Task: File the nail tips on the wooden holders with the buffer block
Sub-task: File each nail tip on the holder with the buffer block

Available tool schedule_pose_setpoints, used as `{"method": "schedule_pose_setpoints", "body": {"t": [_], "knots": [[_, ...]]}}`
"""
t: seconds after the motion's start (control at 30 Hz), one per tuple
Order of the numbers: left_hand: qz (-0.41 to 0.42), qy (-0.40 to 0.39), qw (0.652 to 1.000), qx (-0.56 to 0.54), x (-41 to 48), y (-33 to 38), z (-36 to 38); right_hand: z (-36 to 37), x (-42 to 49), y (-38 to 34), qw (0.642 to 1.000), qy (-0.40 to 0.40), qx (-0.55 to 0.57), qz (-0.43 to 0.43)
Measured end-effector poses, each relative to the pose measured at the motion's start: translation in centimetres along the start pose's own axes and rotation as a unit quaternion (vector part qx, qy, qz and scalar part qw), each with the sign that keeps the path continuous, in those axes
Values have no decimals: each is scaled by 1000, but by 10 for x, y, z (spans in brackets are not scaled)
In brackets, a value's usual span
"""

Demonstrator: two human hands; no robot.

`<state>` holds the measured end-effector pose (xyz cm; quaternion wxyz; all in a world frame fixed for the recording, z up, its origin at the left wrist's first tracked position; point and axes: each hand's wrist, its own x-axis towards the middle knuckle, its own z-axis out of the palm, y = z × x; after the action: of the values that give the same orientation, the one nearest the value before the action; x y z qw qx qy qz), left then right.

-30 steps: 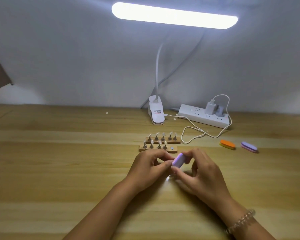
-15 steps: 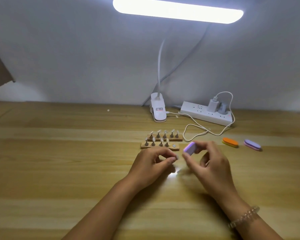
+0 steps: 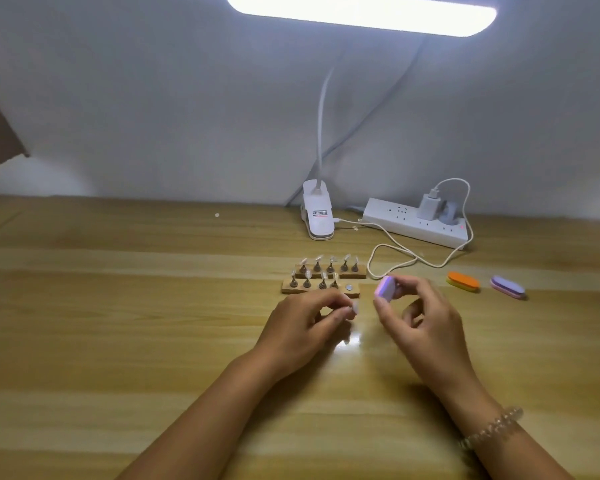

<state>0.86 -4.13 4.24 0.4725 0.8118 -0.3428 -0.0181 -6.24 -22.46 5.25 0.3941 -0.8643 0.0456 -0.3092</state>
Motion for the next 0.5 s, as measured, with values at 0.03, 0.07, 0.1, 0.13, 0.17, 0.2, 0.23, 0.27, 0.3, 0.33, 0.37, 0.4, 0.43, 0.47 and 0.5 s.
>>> {"method": "schedule_pose_setpoints", "body": {"t": [0.03, 0.07, 0.1, 0.13, 0.17, 0.2, 0.23, 0.27, 0.3, 0.33, 0.37, 0.4, 0.43, 0.47, 0.5], "knots": [[-3, -3, 1000, -1, 0, 0, 0, -2, 1, 2, 1000, 4, 19, 12], [-4, -5, 1000, -2, 0, 1, 0, -3, -1, 0, 999, -16, 34, 5], [-4, -6, 1000, -3, 0, 1, 0, -3, -3, -3, 998, -51, 42, -16], [-2, -7, 1000, -2, 0, 2, -1, -1, -7, -6, 995, -87, 34, -44], [0, -9, 1000, 1, 0, 3, -1, 1, -9, -7, 992, -111, 17, -64], [2, -10, 1000, 7, 0, 4, -1, 2, -9, -7, 991, -113, -2, -66], [4, -9, 1000, 16, 0, 4, -1, 2, -7, -7, 993, -102, -15, -54], [4, -8, 1000, 27, 0, 4, -1, 1, -6, -6, 994, -92, -29, -48], [5, -8, 999, 37, 0, 3, -1, 1, -6, -7, 993, -93, -39, -59], [5, -10, 999, 42, 0, 3, -2, 0, -7, -7, 990, -102, -48, -83], [6, -11, 999, 42, 0, 3, -2, 1, -9, -8, 988, -111, -49, -100], [8, -11, 999, 39, 0, 3, -2, 0, -9, -7, 988, -109, -46, -98], [8, -10, 999, 36, 0, 3, -2, -1, -8, -7, 991, -95, -43, -81], [9, -10, 999, 35, 0, 3, -2, -1, -6, -7, 993, -79, -49, -68], [9, -12, 999, 35, -1, 3, -2, -1, -7, -8, 993, -72, -60, -71]]}}
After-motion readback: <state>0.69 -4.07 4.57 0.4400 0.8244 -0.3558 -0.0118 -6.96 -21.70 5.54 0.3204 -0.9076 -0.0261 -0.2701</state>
